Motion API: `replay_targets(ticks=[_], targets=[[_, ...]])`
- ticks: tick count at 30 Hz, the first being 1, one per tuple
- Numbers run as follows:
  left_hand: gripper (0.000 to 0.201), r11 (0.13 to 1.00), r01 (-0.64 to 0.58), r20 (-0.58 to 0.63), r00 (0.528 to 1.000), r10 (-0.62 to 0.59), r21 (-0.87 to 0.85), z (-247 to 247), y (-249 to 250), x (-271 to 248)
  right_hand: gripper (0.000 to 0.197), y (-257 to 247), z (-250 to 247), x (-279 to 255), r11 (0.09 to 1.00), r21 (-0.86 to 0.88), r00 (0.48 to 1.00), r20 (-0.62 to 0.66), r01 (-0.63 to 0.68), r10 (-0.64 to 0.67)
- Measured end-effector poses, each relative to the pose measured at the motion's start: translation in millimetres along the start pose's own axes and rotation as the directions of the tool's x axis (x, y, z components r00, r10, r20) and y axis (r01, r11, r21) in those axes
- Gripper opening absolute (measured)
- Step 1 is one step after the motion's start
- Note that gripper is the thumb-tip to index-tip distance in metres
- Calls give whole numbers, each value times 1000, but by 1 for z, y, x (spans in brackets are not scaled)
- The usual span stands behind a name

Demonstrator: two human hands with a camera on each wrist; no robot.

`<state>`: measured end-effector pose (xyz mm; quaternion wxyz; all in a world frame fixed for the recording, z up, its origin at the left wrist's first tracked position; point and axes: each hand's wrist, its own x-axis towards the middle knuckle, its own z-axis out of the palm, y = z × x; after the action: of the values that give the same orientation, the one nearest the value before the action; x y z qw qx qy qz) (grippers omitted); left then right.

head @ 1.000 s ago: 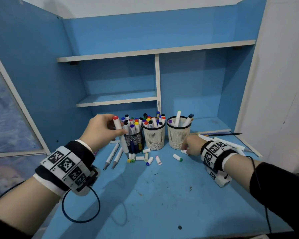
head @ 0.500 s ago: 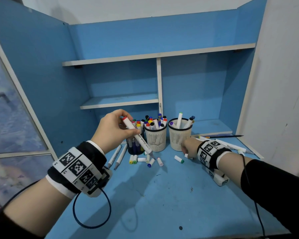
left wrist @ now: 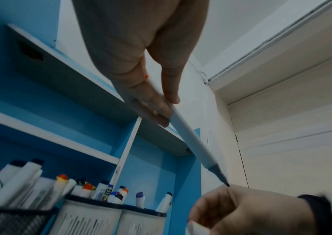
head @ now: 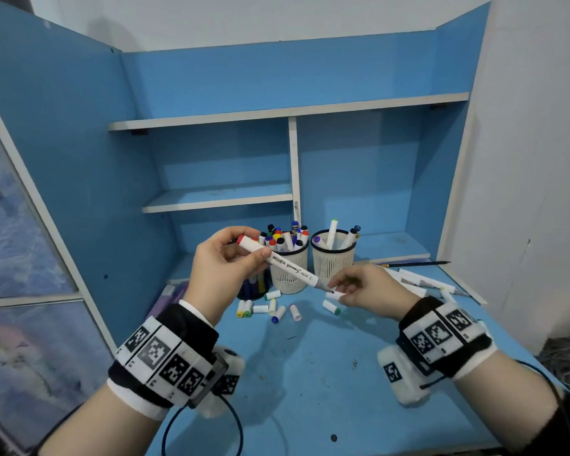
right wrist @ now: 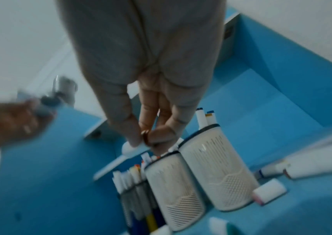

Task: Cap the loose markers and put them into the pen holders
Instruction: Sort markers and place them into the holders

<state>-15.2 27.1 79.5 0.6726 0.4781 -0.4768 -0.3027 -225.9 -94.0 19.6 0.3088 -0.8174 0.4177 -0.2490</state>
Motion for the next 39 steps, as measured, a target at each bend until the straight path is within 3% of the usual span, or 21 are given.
replay_targets(ticks=[3, 6, 15, 22, 28, 32, 39], targets=[[19, 996, 23, -46, 999, -27, -88, 4, -11, -2, 16, -3, -2, -25, 943, 331, 987, -134, -43, 92], [18, 986, 49, -75, 995, -62, -157, 9, -22, -4, 17, -2, 0, -41, 835, 549, 964, -198, -42, 179], [18, 969, 100, -125, 983, -131, -228, 21, -36, -8, 17, -4, 0, -60, 564, 825, 935, -220, 26, 280], [14, 960, 160, 0, 986, -165, -232, 24, -34, -16, 18, -12, 4, -65, 585, 810, 950, -206, 32, 233], [12, 972, 230, 175, 960, -219, -47, 16, -27, -18, 20, -20, 2, -70, 598, 796, 950, -251, 92, 188], [13, 976, 220, 215, 952, -216, 6, 13, -24, -18, 21, -25, 1, -73, 664, 737, 941, -301, 126, 155], [11, 976, 211, 204, 959, -195, -61, 19, -29, -21, 17, -30, 5, -72, 710, 687, 904, -389, 155, 179]])
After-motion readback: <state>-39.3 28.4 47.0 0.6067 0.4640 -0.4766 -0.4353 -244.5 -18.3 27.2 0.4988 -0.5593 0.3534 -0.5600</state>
